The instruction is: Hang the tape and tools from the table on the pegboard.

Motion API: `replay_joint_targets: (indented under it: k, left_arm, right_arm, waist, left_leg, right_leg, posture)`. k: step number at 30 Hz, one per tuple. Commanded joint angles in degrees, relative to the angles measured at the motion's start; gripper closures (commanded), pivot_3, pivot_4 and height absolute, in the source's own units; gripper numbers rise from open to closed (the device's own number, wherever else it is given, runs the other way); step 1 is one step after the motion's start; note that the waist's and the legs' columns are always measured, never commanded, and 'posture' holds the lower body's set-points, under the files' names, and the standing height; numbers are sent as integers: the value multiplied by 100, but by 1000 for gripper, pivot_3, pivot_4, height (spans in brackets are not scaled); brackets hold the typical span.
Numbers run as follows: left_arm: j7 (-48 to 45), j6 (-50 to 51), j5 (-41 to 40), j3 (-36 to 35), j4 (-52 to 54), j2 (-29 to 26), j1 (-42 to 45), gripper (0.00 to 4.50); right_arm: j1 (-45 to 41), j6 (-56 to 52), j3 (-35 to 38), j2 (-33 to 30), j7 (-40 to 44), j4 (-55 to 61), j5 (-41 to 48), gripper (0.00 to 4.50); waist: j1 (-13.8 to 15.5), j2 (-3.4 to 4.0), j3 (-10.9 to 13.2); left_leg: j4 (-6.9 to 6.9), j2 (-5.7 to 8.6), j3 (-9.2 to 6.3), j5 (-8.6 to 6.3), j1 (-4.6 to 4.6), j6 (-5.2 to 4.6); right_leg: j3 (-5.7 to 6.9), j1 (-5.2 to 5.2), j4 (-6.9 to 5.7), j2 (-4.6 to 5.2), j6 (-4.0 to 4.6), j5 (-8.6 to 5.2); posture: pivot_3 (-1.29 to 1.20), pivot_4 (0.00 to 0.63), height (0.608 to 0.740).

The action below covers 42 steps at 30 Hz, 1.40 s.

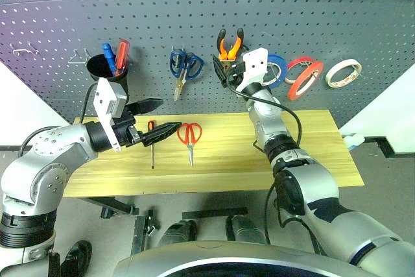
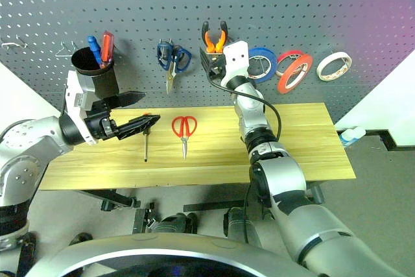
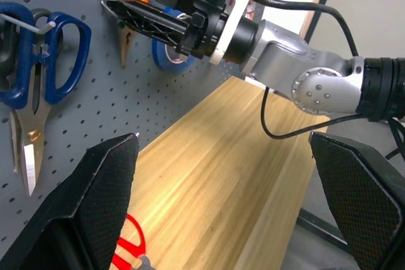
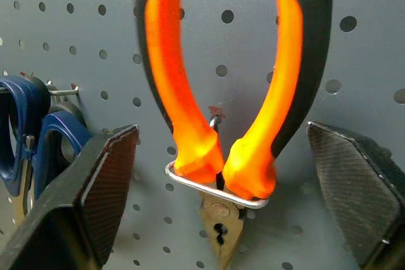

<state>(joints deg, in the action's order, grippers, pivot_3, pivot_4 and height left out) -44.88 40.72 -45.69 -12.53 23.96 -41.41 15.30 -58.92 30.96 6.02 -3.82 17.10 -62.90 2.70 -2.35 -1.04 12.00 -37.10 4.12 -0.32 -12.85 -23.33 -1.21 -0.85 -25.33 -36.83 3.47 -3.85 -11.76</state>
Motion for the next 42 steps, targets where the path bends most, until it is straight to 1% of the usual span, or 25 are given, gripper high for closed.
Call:
replay_joint_targets:
  k: [1, 5, 9, 15, 19, 21, 22, 24, 27, 28, 31, 33, 35, 36, 39, 41, 42]
  left_arm:
    - [1, -76, -72, -118, 179, -21, 22, 0]
    - [-21, -96, -53, -110, 188, -33, 11, 0]
    - [-41, -112, -34, -91, 156, -26, 22, 0]
    - [-99, -156, 20, 2, 39, 8, 120, 0]
    - [-136, -173, 48, 57, -6, 45, 179, 0]
    - [-153, -183, 66, 72, -57, 57, 218, 0]
    - [-170, -204, 88, 89, -77, 60, 225, 0]
    - [-191, -240, 116, 123, -130, 76, 242, 0]
    - [-192, -326, 203, 218, -253, 157, 282, 0]
    - [-189, -355, 241, 250, -314, 189, 303, 0]
    - [-153, -346, 353, 367, -467, 277, 332, 0]
    - [-160, -433, 520, 454, -576, 309, 310, 0]
    - [-61, -347, 552, 497, -746, 408, 334, 0]
    - [4, -314, 602, 521, -836, 445, 352, 0]
    - [216, -371, 1001, 777, -1074, 586, 337, 0]
    - [646, -423, 1350, 879, -1424, 827, 386, 0]
    - [765, -588, 1530, 940, -1560, 950, 417, 0]
  right_arm:
    - [15, 81, 45, -75, -10, 455, 89, 12]
    - [238, -101, 173, -87, 297, 1213, 496, 12]
    - [540, -503, 98, -186, 317, 2353, 598, 12]
    - [924, -1230, 7, -216, 280, 3718, 749, 12]
    - [1090, -1899, 120, -184, 376, 4463, 1275, 12]
    - [1186, -2074, 229, -209, 688, 4884, 1787, 12]
    - [1265, -2334, 268, -309, 836, 5118, 2013, 12]
    - [1420, -2836, 303, -561, 1169, 5523, 2397, 12]
    - [1851, -3956, 337, -1203, 1908, 6320, 3269, 12]
    - [2007, -4380, 336, -1466, 2117, 6540, 3529, 12]
    - [2627, -5246, 249, -2448, 2939, 7099, 3893, 12]
    - [3017, -5514, 154, -3026, 3439, 7442, 3894, 12]
    - [3362, -5759, 208, -3504, 3883, 7650, 4023, 12]
    - [3441, -5821, 237, -3638, 3982, 7687, 4040, 12]
    - [3656, -5626, 147, -4079, 4321, 7619, 3606, 12]
    - [3760, -5552, 47, -4362, 4665, 7538, 3408, 12]
    - [3732, -5591, 10, -4417, 4685, 7473, 3342, 12]
  waist:
    - [1, 0, 0]
    - [7, 0, 0]
    - [16, 1, 1]
    - [4, 1, 1]
    - [6, 1, 1]
    - [12, 1, 1]
    - [12, 1, 1]
    - [19, 2, 2]
    - [70, 3, 3]
    - [88, 5, 4]
    - [138, 5, 9]
    - [137, 14, 17]
    - [123, 16, 22]
    - [118, 20, 27]
    - [102, 18, 33]
    - [115, 18, 37]
    - [119, 16, 38]
  left_leg:
    - [0, 0, 0, 0, 0, 0]
    - [1, 0, -2, 0, 0, 0]
    - [3, 0, -2, -1, -2, -1]
    - [9, -3, -3, -1, -2, -1]
    - [12, -4, -3, -2, -4, -3]
    - [14, -5, -4, -4, -6, -5]
    - [16, -5, -4, -5, -7, -7]
    - [20, -7, -4, -8, -8, -12]
    - [22, -7, -5, -14, -12, -22]
    - [22, -8, -5, -18, -13, -29]
    - [21, -8, -4, -29, -23, -46]
    - [20, -8, -3, -33, -28, -51]
    - [21, -11, -3, -37, -37, -57]
    - [21, -13, -2, -38, -44, -60]
    - [13, -16, 0, -44, -62, -68]
    - [12, -16, 2, -46, -68, -71]
    - [11, -16, 2, -47, -72, -72]
  right_leg:
    - [0, 0, 0, 0, 0, 0]
    - [0, 0, 3, 0, -1, 0]
    - [1, 0, 7, 0, -3, 1]
    - [1, -1, 13, 0, 0, -1]
    - [1, 0, 24, 1, 0, -1]
    - [2, 0, 29, 1, 0, -1]
    - [2, 0, 34, 1, 0, -1]
    - [5, 4, 45, 1, -1, -1]
    - [9, 12, 67, 3, 0, -2]
    - [10, 13, 72, 5, -2, -3]
    - [11, 14, 88, 10, -6, -10]
    - [10, 14, 97, 13, -6, -13]
    - [12, 14, 118, 15, -8, -15]
    - [13, 13, 132, 14, -8, -15]
    - [14, 8, 151, 15, -10, -14]
    - [14, 7, 160, 17, -10, -13]
    - [15, 4, 161, 18, -10, -13]
  posture:
    - [65, 172, 740]
    - [64, 173, 740]
    - [56, 169, 740]
    - [37, 174, 740]
    - [22, 175, 740]
    - [14, 177, 740]
    - [14, 177, 740]
    - [5, 179, 740]
    - [-11, 183, 740]
    - [-24, 187, 740]
    - [-47, 196, 740]
    - [-66, 203, 740]
    - [-79, 208, 740]
    - [-91, 211, 740]
    - [-106, 214, 740]
    - [-121, 219, 740]
    - [-127, 221, 740]
